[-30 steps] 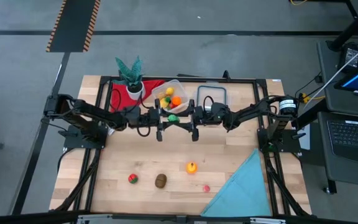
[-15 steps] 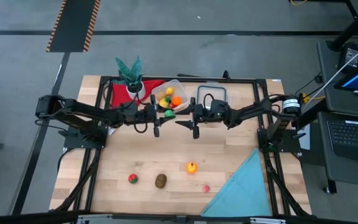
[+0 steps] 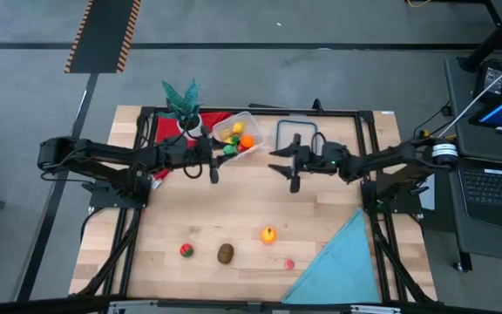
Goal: Pick and placing Produce into tupperware
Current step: Put the peas into the transparent bin
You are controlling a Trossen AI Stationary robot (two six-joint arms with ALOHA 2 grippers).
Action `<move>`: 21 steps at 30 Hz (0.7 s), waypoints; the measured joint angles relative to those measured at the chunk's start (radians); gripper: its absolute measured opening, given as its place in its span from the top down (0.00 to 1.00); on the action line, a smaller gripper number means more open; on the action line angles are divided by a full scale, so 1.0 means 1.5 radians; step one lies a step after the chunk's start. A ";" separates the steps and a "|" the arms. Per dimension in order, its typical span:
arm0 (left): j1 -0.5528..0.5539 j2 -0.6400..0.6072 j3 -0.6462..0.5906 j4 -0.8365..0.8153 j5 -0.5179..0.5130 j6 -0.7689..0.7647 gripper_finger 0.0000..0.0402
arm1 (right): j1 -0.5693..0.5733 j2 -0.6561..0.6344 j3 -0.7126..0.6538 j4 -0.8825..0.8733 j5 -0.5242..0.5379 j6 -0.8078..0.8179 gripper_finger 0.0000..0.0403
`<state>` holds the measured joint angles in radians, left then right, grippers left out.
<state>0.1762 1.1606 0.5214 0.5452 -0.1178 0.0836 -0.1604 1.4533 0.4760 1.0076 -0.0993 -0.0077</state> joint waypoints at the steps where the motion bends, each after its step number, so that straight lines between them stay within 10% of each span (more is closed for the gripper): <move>1: 0.002 0.000 0.000 -0.002 -0.020 -0.001 0.72 | 0.002 -0.011 -0.008 0.001 0.028 0.000 0.50; 7: -0.002 0.004 0.000 -0.013 -0.144 -0.019 0.72 | 0.023 -0.037 -0.028 -0.001 0.187 0.005 0.50; 21: -0.006 0.005 0.000 -0.043 -0.200 -0.044 0.72 | 0.037 -0.037 -0.026 -0.021 0.193 0.021 0.50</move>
<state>0.1678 1.1675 0.5220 0.4811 -0.4179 0.0176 -0.1055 1.3972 0.4374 0.9756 0.1904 0.0242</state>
